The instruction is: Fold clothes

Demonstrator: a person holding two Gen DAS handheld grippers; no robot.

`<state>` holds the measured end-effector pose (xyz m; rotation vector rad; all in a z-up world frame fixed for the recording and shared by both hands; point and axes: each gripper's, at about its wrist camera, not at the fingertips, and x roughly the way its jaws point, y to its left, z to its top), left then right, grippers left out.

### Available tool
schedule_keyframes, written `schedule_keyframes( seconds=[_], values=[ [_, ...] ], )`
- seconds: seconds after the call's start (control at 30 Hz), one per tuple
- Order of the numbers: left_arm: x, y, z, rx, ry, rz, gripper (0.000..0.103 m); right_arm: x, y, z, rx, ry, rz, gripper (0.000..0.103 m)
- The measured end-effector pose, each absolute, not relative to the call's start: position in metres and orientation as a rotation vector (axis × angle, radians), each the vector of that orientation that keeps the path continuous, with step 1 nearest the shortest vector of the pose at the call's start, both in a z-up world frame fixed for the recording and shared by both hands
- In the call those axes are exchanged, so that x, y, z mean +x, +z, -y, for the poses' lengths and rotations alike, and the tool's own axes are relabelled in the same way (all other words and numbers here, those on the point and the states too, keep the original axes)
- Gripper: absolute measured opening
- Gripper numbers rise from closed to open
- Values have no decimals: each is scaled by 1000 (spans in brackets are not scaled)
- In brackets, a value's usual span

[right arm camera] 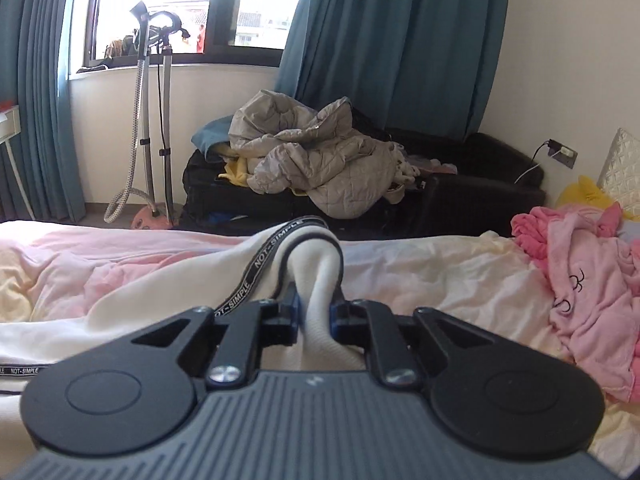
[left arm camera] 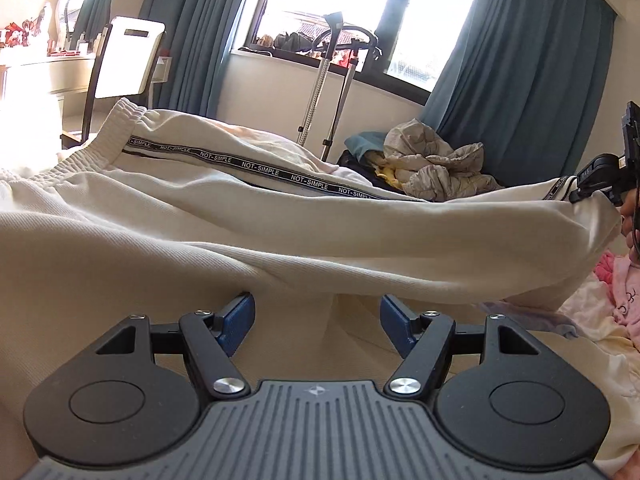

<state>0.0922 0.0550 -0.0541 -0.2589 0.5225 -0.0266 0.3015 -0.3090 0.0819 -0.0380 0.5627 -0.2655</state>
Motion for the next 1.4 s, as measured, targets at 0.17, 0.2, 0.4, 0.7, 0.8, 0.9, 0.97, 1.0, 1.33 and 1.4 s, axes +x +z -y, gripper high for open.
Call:
schedule_keyframes(
  seconds=[0.17, 0.2, 0.4, 0.7, 0.8, 0.9, 0.97, 1.0, 1.33, 1.4],
  values=[
    [92, -54, -55, -250, -22, -527, 73, 274, 41, 350, 130, -188, -529, 58],
    [92, -55, -55, -248, -19, -531, 73, 265, 32, 358, 174, -179, -508, 59],
    [95, -62, -54, -229, -10, -558, 73, 185, -12, 408, 602, -143, -300, 75],
    [93, -67, -47, -206, -5, -573, 73, 161, -89, 481, 1241, -165, -256, 80],
    [93, -66, -44, -205, -4, -582, 73, 178, -100, 476, 1259, -79, -283, 80],
    [92, -62, -43, -220, -2, -579, 73, 197, -79, 445, 974, -9, -321, 79],
    [90, -61, -42, -211, 0, -566, 73, 211, -72, 408, 763, 45, -415, 78],
    [90, -60, -41, -203, 1, -562, 73, 217, -71, 392, 680, 78, -457, 77],
    [88, -64, -36, -183, 15, -574, 73, 196, -78, 348, 529, 307, -447, 78],
    [87, -64, -36, -188, 12, -571, 73, 192, -77, 378, 688, 222, -393, 78]
  ],
)
